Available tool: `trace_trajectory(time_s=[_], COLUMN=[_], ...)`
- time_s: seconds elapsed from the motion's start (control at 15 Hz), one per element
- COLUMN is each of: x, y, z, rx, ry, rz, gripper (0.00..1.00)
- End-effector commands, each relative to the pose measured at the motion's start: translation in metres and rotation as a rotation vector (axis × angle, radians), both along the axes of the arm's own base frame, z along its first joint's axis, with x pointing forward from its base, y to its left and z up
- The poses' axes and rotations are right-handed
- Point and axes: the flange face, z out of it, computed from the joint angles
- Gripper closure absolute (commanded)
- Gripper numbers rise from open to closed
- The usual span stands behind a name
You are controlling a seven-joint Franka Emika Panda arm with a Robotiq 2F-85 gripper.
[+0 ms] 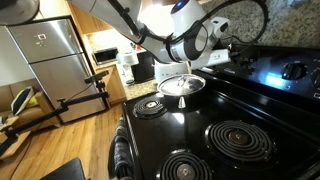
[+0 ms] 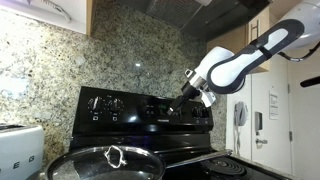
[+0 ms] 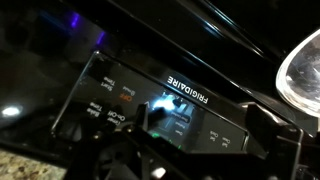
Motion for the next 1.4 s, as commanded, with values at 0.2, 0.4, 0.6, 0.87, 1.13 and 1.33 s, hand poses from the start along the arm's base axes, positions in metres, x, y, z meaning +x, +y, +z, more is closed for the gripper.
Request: trace_trajectory(time_s=[0.2,0.4,0.6,0.87,1.13,1.33], x=[0.016,0.019,0.023,0.021,0.022,0.022], y=[-0.012,-0.016,-0.017,-0.016,-0.017,-0.017], z=[-0.005,-0.002,0.001,-0.001,-0.001,-0.001], rx=[-0.044,-0.07,-0.098,-0.086,-0.086,-0.086], ry=[-0.081,-0.118,-0.14,-0.112,-0.114,-0.115], rz=[0.102,0.134,0.163,0.147,0.147,0.147], gripper=[0.0,0.0,0.0,0.0,0.0,0.0])
